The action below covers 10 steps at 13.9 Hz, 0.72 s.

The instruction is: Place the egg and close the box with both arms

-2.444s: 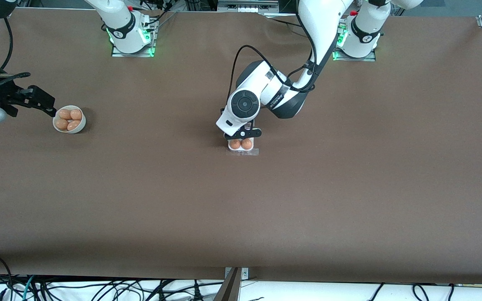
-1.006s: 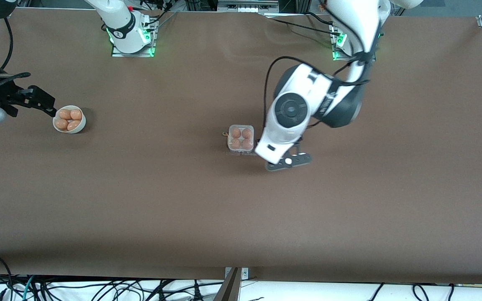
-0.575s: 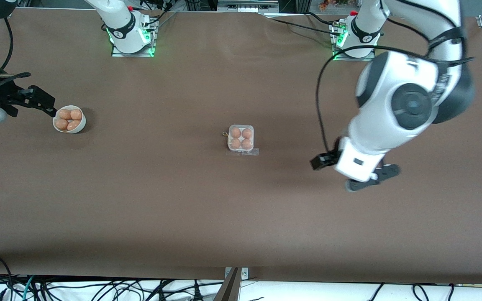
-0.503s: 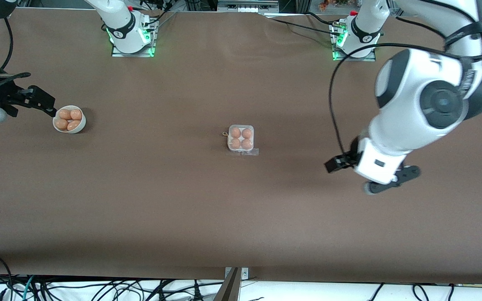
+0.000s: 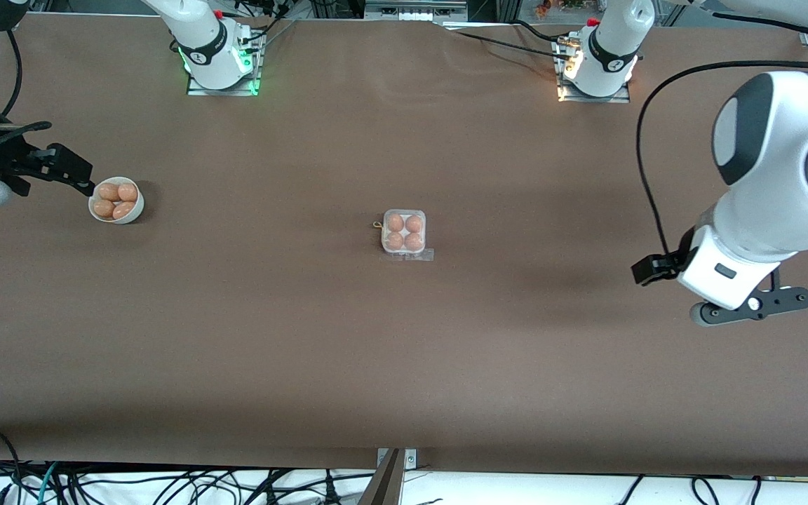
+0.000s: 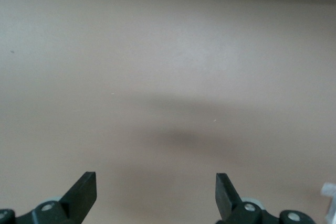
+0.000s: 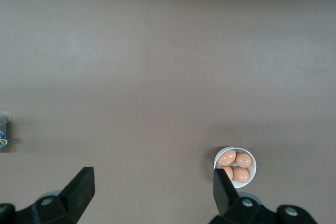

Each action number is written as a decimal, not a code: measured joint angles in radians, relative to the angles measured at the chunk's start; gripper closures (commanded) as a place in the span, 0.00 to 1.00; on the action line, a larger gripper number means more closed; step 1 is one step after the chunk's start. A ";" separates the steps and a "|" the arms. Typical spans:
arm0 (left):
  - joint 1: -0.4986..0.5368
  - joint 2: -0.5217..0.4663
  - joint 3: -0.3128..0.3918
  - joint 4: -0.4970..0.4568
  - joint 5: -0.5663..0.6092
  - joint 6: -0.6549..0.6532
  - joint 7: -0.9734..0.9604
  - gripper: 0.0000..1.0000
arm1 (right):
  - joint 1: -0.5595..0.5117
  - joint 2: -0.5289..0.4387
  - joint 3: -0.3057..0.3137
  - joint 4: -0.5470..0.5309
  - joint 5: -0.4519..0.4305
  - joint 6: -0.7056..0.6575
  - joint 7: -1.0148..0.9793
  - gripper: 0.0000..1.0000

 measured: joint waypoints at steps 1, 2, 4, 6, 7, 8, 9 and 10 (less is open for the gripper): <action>0.016 -0.014 0.001 0.000 0.000 -0.010 0.050 0.00 | 0.000 0.000 0.000 0.000 0.000 0.000 0.000 0.00; 0.035 -0.032 0.002 -0.002 0.000 -0.019 0.098 0.00 | 0.000 0.000 0.000 0.000 0.000 0.000 0.000 0.00; 0.079 -0.079 0.003 -0.020 0.000 -0.031 0.175 0.00 | 0.000 0.000 0.000 0.000 0.000 0.000 0.000 0.00; 0.111 -0.134 0.002 -0.072 0.000 -0.034 0.213 0.00 | 0.000 0.000 0.000 0.000 0.000 0.000 0.000 0.00; 0.117 -0.168 0.002 -0.115 -0.002 -0.032 0.224 0.00 | 0.000 0.000 0.000 0.000 0.000 0.000 0.000 0.00; 0.117 -0.196 -0.001 -0.156 -0.005 -0.020 0.227 0.00 | 0.000 0.000 0.000 0.000 0.000 0.000 0.000 0.00; 0.117 -0.226 -0.006 -0.204 -0.007 0.003 0.227 0.00 | 0.000 0.000 0.000 0.000 0.000 0.000 0.000 0.00; 0.117 -0.255 -0.014 -0.251 -0.007 0.023 0.227 0.00 | 0.000 0.000 0.000 0.000 0.000 0.000 0.000 0.00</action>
